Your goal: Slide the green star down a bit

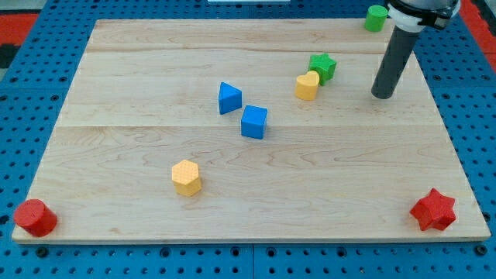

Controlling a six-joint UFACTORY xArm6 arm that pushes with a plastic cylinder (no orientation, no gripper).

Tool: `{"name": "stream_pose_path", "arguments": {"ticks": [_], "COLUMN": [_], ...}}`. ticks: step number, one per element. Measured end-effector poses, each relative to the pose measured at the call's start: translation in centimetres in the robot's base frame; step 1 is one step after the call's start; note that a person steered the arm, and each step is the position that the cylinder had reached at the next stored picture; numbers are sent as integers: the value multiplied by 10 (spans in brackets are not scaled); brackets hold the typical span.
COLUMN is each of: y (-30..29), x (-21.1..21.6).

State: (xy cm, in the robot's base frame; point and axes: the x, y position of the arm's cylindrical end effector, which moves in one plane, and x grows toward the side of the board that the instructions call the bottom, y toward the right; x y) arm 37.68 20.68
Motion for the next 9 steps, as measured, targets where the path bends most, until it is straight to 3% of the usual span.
{"name": "stream_pose_path", "arguments": {"ticks": [1, 2, 4, 5, 7, 9], "y": [0, -3, -100, -112, -50, -128], "x": [-4, -34, -91, -91, -68, -74]}}
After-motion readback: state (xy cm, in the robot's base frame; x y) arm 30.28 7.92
